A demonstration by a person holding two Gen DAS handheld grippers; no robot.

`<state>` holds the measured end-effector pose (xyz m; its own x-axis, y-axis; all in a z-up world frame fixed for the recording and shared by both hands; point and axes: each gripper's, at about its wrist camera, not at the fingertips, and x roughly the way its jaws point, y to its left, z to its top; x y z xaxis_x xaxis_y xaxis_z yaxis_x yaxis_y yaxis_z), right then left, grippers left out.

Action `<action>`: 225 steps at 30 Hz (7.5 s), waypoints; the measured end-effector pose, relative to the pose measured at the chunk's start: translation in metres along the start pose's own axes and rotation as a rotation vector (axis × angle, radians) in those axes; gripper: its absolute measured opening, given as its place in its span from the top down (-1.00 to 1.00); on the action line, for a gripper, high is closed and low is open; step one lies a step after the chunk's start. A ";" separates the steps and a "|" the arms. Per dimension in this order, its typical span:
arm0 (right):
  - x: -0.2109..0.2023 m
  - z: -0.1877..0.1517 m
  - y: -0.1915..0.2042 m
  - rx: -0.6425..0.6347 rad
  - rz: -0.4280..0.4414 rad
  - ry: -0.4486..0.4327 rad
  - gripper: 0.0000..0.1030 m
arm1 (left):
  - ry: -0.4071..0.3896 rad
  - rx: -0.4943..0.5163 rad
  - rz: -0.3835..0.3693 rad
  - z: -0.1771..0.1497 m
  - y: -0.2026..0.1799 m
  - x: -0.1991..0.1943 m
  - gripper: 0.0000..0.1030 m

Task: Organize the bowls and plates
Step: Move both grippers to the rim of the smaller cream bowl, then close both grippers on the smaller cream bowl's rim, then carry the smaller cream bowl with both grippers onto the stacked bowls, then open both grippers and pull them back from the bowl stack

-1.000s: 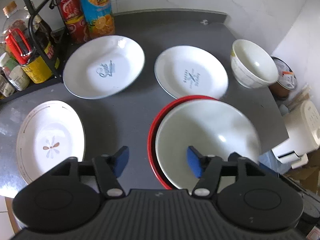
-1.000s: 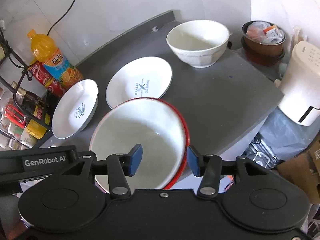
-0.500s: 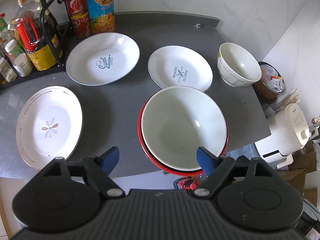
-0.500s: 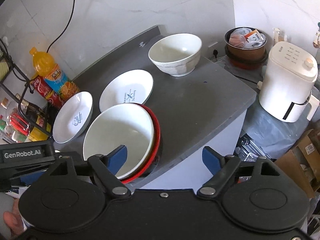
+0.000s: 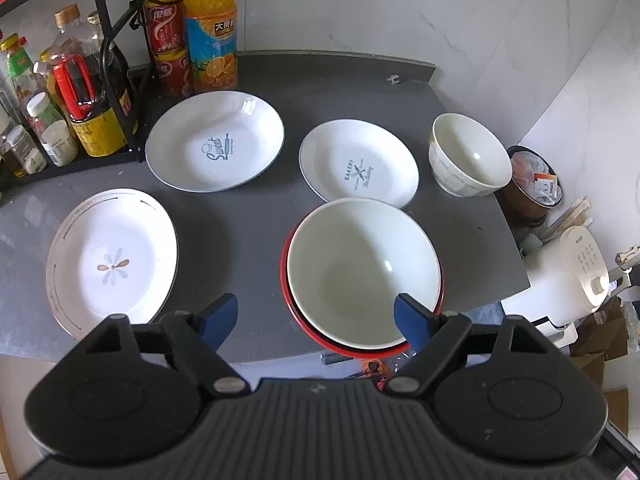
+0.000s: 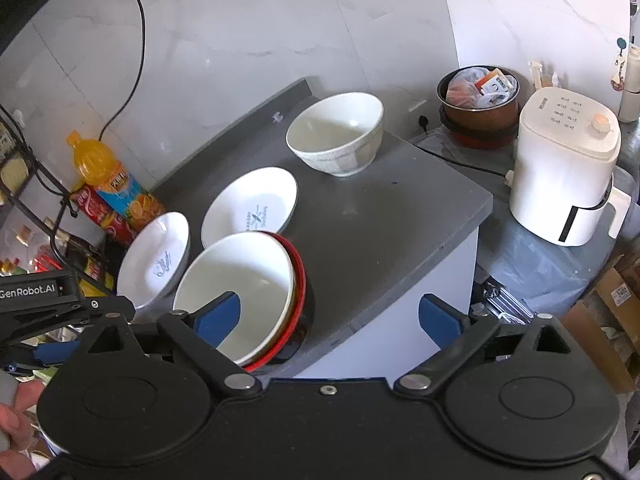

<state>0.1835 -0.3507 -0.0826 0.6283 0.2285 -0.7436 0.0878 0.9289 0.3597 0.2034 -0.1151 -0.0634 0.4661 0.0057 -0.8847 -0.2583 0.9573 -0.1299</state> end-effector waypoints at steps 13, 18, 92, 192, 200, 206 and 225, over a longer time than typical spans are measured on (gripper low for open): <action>0.009 0.017 -0.027 0.089 0.008 -0.032 -0.89 | -0.049 0.073 -0.040 0.017 -0.031 0.003 -0.63; 0.021 0.026 -0.041 0.128 0.008 -0.044 -0.89 | -0.033 0.095 -0.057 0.026 -0.049 0.020 -0.63; 0.216 0.157 -0.060 0.267 0.038 0.065 0.54 | 0.190 0.122 -0.110 0.197 -0.162 0.256 0.89; 0.088 0.007 0.056 -0.120 0.091 0.175 0.49 | 0.154 -0.062 -0.046 0.033 0.018 0.090 0.85; 0.079 0.005 0.057 -0.116 0.091 0.159 0.43 | 0.142 -0.046 -0.020 0.035 0.023 0.078 0.81; 0.059 0.007 0.057 -0.128 0.118 0.076 0.40 | 0.117 -0.072 -0.002 0.033 0.036 0.060 0.70; 0.034 0.029 0.055 -0.044 0.170 0.026 0.24 | 0.010 -0.157 0.088 0.040 0.084 0.005 0.11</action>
<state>0.2317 -0.3007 -0.0718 0.6107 0.3901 -0.6891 -0.0518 0.8881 0.4568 0.2182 -0.0234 -0.0603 0.4272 0.0841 -0.9002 -0.4275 0.8961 -0.1191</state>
